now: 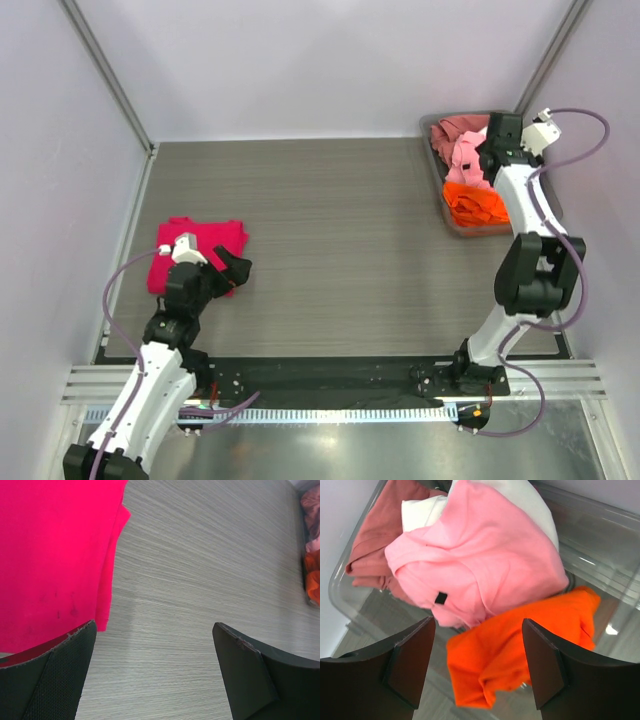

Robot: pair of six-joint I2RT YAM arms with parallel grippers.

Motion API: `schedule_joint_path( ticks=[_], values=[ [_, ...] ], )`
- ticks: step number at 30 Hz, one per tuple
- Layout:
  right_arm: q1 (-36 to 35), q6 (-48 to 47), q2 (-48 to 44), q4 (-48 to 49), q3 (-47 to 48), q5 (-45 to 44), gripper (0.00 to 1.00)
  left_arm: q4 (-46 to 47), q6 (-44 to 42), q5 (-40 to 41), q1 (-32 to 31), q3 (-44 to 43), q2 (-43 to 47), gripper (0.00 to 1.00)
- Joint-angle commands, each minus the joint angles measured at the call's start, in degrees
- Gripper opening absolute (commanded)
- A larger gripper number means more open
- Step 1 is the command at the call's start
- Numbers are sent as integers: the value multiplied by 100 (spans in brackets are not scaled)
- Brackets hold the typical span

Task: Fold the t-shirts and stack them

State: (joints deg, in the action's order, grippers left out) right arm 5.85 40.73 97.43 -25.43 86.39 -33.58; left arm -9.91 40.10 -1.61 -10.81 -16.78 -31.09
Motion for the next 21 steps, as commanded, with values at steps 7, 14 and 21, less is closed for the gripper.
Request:
schedule_joint_path(
  ticks=[7,14,21],
  values=[
    [408,356,1829,20,1670,414,76,130,-37,-147,0,-28,-46,99],
    [540,479,3052,56,2689,124,67,209,-46,-138,9,-10,-99,100],
    [514,524,2399,381,2218,-699,1,341,-37,-138,8,-10,-239,100]
  ],
)
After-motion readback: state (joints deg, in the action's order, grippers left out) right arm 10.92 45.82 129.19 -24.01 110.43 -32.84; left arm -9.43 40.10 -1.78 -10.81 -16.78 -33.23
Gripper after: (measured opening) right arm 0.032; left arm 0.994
